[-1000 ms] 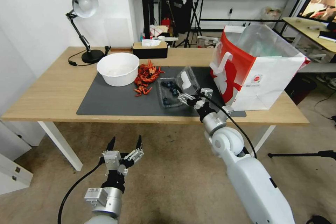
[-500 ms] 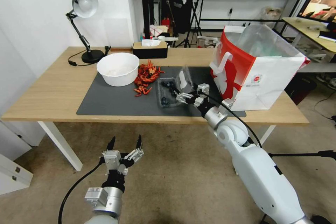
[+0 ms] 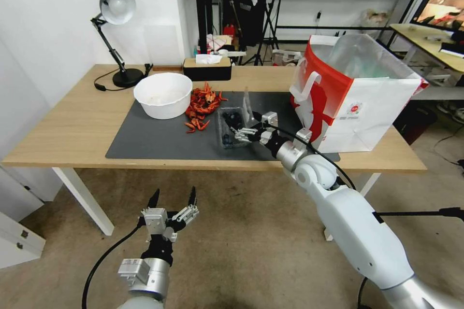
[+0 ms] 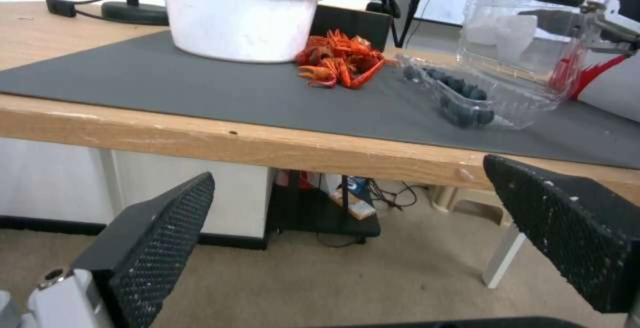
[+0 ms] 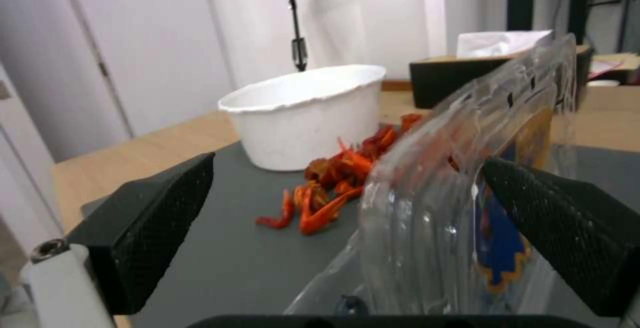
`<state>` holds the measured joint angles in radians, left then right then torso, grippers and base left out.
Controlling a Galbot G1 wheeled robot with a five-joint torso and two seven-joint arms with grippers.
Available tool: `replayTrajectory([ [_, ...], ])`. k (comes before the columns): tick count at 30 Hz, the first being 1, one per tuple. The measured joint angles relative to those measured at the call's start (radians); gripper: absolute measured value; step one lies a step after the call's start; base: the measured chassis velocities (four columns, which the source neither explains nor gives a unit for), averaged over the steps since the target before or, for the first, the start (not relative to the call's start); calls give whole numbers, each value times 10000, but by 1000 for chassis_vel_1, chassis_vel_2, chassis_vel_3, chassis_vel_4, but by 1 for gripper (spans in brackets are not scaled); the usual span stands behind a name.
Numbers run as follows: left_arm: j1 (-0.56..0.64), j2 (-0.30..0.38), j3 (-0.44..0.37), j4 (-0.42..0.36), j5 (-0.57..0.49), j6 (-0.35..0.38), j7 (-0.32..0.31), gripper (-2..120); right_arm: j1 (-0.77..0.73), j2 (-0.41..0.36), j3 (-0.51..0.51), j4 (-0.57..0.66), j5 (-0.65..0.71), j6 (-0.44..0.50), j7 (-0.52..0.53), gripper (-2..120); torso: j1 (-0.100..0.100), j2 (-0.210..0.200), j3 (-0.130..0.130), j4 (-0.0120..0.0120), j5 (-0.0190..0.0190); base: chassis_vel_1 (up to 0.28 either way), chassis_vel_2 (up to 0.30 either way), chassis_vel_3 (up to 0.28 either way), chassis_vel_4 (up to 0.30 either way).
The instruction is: Close the takeout container lid, then place the container into the takeout bag.
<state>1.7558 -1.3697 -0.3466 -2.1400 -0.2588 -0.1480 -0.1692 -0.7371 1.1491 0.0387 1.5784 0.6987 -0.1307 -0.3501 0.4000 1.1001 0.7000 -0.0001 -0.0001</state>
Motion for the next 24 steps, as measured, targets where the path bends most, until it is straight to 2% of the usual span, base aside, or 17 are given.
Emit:
replayTrajectory([
  [12, 21, 9, 10, -6, -1, 0, -4, 100, 358, -232, -728, -277, 399, -234, -272, 100, 0, 0, 0, 0, 1, 0, 0, 0, 0],
  [24, 45, 0, 16, -11, 11, -31, 1, 100, 663, -278, -1107, -394, 2499, -900, 429, 100, 0, 0, 0, 0, 0, 0, 0, 0, 0],
])
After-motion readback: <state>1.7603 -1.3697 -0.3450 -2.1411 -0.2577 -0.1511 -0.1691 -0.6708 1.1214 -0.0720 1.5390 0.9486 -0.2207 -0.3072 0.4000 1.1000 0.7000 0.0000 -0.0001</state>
